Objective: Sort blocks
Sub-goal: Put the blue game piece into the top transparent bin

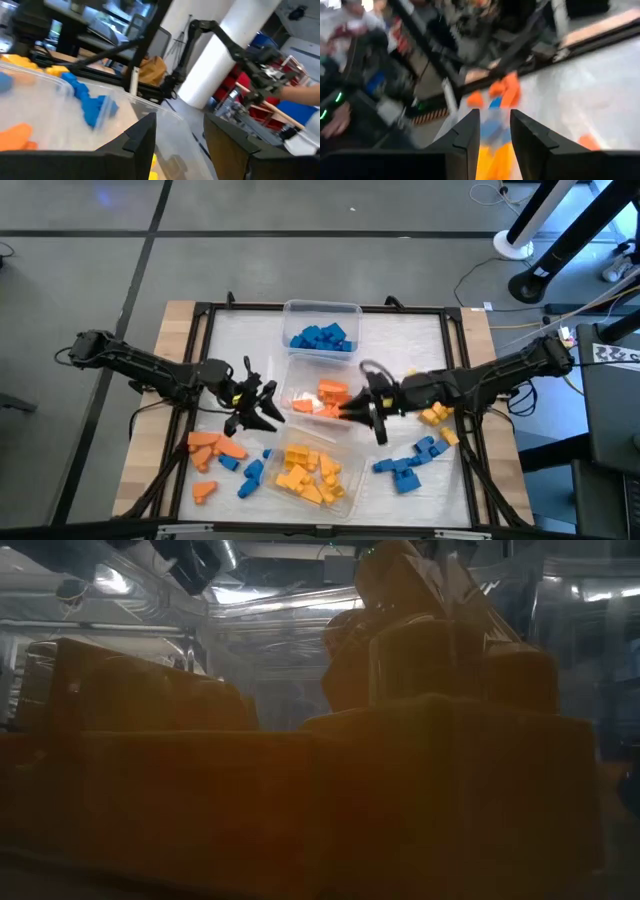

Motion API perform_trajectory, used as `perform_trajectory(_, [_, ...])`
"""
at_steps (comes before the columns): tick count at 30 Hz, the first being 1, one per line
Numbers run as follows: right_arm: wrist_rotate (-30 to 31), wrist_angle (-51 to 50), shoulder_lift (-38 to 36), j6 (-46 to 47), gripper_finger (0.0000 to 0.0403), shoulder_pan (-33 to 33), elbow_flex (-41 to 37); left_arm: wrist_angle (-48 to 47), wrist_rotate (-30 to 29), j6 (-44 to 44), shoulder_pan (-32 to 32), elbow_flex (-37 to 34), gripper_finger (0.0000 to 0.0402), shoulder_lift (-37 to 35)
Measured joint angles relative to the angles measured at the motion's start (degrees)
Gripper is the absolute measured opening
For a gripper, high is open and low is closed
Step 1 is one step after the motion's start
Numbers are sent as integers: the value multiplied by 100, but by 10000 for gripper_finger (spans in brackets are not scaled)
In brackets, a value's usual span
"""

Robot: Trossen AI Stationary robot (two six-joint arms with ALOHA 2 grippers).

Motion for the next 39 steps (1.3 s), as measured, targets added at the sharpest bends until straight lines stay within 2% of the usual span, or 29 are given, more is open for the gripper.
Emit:
perform_trajectory(4, [72, -755, 315, 301, 106, 519, 438, 1, 0, 63, 209, 0, 155, 0])
perform_trajectory(10, [-20, -703, 1001, 1102, 106, 1082, 496, 10, 11, 64, 568, 0, 155, -2])
perform_trajectory(14, [-106, -692, 1375, 1554, 106, 1257, 494, -182, 325, 164, 816, 2, 155, -106])
perform_trajectory(20, [-86, -877, 1595, 1792, 106, 1236, 494, -1631, 769, 765, 880, 2, 155, -692])
perform_trajectory(25, [50, -1426, 1596, 1797, 106, 1003, 494, -2846, 802, 908, 758, 2, 155, -1354])
perform_trajectory(30, [-113, -1711, 1592, 1731, 106, 723, 496, -3848, 801, 851, 567, 2, 155, -1836])
perform_trajectory(35, [-205, -1849, 1569, 1458, 106, 479, 496, -5025, 752, 839, 261, 0, 155, -1867])
perform_trajectory(39, [-206, -2008, 1459, 1345, 106, 302, 494, -5611, 521, 852, -20, 0, 155, -1687])
